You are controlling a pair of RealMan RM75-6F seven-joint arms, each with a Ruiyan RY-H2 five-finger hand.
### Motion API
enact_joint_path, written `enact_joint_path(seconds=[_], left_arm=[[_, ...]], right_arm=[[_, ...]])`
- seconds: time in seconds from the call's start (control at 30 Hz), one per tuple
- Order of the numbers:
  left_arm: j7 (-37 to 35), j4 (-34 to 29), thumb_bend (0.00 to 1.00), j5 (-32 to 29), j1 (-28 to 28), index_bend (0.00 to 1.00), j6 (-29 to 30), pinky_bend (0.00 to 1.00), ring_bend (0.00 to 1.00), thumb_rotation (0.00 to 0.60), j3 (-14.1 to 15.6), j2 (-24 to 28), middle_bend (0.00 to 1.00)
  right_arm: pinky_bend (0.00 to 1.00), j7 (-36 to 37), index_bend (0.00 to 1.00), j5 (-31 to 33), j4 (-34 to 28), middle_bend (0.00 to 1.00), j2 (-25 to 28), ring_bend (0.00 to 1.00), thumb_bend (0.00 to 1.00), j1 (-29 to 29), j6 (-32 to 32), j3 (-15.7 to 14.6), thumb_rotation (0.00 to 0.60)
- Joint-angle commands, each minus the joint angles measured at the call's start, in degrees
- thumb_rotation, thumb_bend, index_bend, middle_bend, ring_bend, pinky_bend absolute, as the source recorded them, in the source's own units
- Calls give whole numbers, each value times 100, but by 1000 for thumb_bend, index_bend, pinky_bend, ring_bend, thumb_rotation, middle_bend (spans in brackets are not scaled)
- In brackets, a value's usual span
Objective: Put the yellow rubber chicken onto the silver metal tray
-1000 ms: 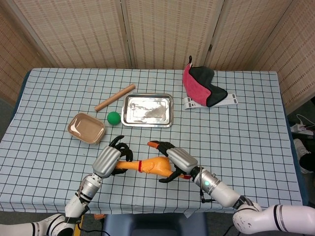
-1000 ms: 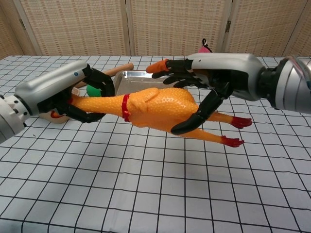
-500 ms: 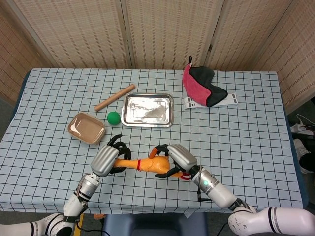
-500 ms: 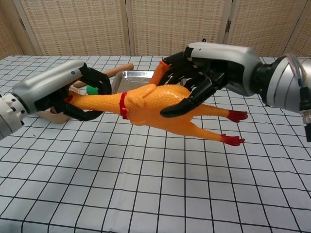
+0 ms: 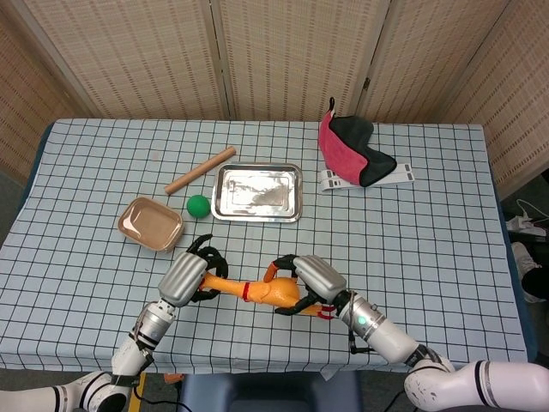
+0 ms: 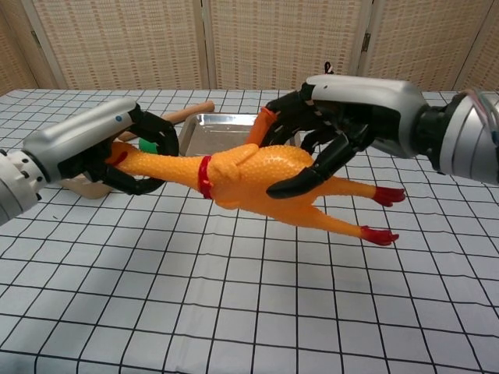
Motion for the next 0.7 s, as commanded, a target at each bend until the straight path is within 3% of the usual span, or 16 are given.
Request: enact_joint_path(seconds=[0.03,0.13,0.47,0.7], left_arm=[[-43,73,723,-62,6,837,-12,97,333,600,-28,7,583],[-100,151,723,-169,-8,837,-92,97,333,600,-63,36,583],[-355,492,722,-459,-151,836,-365,98,340,600,-258,0,588],[-655,763,723,-1018,-484,836,-912,98,340,600,-683,-88,590]], right_arm=[[108,211,0,-144,-46,0,387,0,152,100,-366,-57,600],[0,465,0,-448,-81,0,553,0,94,19,-265,-45,600],[0,1938,0,-1461,-161,0,1305,0,44,-243,104,-51,600],[0,2468,0,-1770,7,0,1833,0,43,-475,472,-200,600]])
